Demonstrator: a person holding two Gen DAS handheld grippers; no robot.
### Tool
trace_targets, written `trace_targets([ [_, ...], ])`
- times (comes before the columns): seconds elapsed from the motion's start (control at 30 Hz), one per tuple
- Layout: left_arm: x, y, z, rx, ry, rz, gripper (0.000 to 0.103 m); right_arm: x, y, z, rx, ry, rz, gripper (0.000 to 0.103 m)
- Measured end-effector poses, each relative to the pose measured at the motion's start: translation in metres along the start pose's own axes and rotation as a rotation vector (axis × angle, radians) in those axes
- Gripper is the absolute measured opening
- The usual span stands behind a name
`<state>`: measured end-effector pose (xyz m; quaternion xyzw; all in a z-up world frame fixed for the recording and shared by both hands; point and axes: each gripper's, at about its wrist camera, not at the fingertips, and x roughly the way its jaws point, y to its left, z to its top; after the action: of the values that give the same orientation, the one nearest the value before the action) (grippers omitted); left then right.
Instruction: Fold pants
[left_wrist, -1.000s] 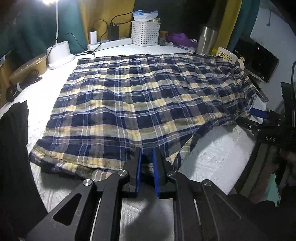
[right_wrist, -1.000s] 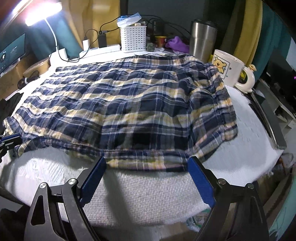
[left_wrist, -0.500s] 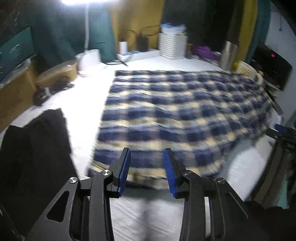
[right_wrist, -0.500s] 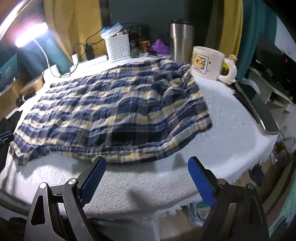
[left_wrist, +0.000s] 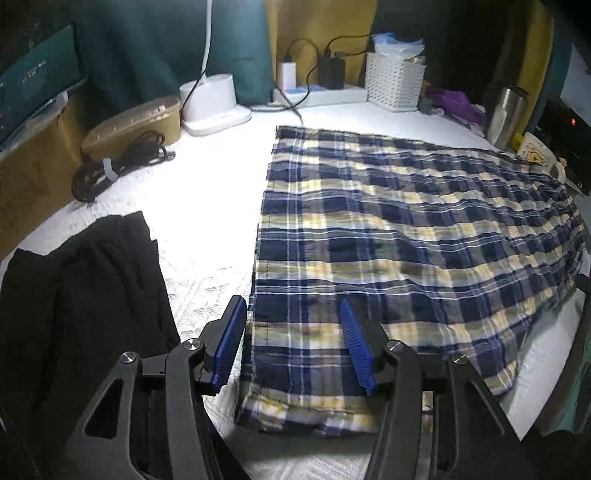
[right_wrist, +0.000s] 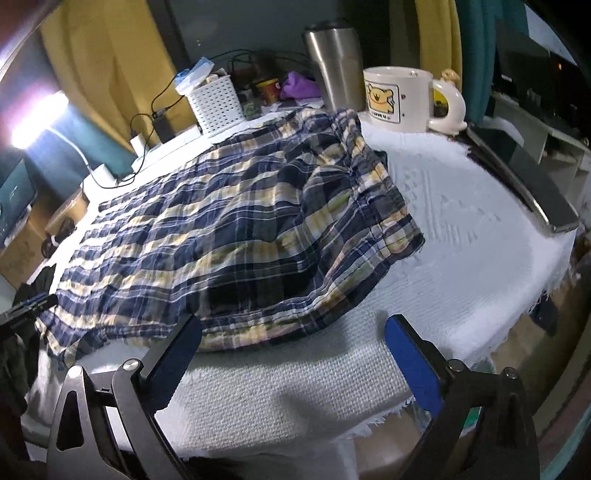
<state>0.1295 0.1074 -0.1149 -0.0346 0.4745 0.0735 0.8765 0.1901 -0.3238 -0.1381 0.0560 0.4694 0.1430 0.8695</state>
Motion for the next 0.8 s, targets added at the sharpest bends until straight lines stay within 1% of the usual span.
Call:
trace_targets([
  [0.1, 0.006, 0.000, 0.001, 0.002, 0.018, 0.019, 0.053, 0.005, -0.001, 0.005, 0.000, 0.002, 0.005, 0.100],
  [0.3, 0.011, -0.001, 0.006, -0.006, 0.027, 0.022, 0.053, 0.016, 0.000, 0.019, -0.004, 0.004, 0.012, 0.100],
  [0.5, 0.014, 0.000, 0.013, -0.019, 0.036, 0.027, 0.053, 0.028, 0.001, 0.033, 0.008, 0.008, 0.041, 0.101],
  [0.57, 0.016, 0.001, 0.015, -0.022, 0.039, 0.030, 0.053, 0.032, 0.001, 0.038, 0.023, 0.007, 0.063, 0.103],
  [0.8, 0.020, 0.006, 0.020, -0.033, 0.046, 0.029, 0.053, 0.042, 0.000, 0.051, 0.062, -0.008, 0.074, 0.103],
])
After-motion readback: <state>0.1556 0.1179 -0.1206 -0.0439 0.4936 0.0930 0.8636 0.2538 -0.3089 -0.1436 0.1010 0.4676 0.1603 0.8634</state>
